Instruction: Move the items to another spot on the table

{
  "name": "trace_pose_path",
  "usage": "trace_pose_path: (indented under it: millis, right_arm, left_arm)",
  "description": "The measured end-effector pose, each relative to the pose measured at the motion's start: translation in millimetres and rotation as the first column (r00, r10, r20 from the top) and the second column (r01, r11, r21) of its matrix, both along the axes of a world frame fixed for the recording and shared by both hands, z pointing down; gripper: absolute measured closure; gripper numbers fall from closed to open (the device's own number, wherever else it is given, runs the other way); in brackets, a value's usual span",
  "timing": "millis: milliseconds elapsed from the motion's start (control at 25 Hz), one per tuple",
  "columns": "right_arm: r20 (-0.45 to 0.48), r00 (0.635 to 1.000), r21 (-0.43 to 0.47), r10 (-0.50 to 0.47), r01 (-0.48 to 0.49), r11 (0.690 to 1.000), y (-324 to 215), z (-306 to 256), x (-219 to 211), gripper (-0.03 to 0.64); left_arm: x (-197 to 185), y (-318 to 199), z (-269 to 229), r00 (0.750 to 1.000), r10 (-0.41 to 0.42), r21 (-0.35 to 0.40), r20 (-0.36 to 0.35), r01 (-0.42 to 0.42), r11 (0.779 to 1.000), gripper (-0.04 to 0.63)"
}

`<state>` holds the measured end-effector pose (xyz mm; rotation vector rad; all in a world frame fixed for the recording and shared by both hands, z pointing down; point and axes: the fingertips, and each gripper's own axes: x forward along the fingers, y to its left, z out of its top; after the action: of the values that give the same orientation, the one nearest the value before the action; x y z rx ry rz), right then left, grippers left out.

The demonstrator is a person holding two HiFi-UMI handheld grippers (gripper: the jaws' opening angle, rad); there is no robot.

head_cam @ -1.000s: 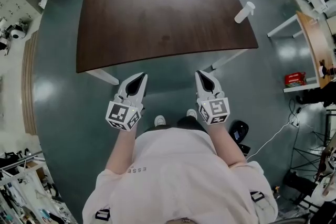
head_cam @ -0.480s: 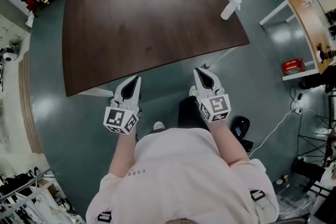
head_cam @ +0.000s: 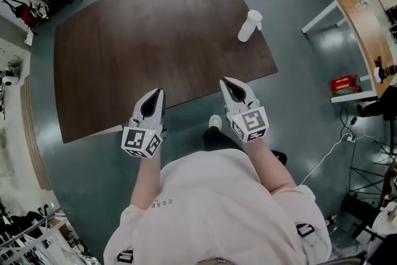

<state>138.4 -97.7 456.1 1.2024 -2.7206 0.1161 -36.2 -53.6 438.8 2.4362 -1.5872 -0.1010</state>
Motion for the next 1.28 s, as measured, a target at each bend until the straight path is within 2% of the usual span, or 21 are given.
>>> trace_pose_path:
  millis: [360, 760, 880, 960, 1080, 1280]
  right_arm:
    - [-0.010, 1.000, -0.017, 0.020, -0.021, 1.000, -86, 2, 95, 0.624]
    - [0.020, 0.992, 0.005, 0.124, -0.124, 0.992, -158, 0, 144, 0.624]
    - [0.016, 0.989, 0.004, 0.149, -0.149, 0.989, -180, 4, 153, 0.580]
    - [0.029, 0.985, -0.001, 0.172, -0.172, 0.985, -196, 5, 160, 0.520]
    - [0.084, 0.981, -0.020, 0.174, -0.172, 0.985, -225, 5, 167, 0.353]
    - [0.039, 0.992, -0.018, 0.119, -0.118, 0.993, -262, 15, 160, 0.287]
  left_arm:
    - [99, -98, -17, 0.998, 0.066, 0.021, -0.018, -0.065, 0.998, 0.580]
    - [139, -175, -10, 0.992, 0.122, -0.011, -0.019, -0.123, 0.992, 0.580]
    - [155, -201, -3, 0.987, 0.160, -0.019, -0.026, -0.160, 0.987, 0.580]
    - [163, -219, -2, 0.984, 0.179, -0.013, -0.024, -0.179, 0.984, 0.580]
    - [172, -247, -3, 0.980, 0.197, -0.016, -0.012, -0.197, 0.980, 0.580]
    - [168, -277, 6, 0.981, 0.195, -0.030, -0.009, -0.196, 0.980, 0.580]
